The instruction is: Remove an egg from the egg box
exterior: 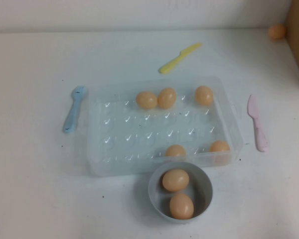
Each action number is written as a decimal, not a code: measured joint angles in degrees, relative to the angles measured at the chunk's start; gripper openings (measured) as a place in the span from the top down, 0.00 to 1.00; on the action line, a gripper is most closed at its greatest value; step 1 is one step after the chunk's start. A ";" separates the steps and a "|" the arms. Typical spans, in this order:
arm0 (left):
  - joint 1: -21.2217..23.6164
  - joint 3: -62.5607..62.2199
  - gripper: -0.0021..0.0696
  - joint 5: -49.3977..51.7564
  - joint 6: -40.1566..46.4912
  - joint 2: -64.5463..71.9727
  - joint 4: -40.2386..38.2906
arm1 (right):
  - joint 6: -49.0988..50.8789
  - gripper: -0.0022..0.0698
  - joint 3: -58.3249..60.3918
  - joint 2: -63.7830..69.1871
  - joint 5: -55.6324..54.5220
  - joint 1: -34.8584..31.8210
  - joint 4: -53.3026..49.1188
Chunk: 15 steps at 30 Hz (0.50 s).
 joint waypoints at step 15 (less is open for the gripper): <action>0.00 0.00 0.98 0.00 0.00 0.00 0.00 | -2.11 0.99 0.00 0.00 -5.64 0.00 44.90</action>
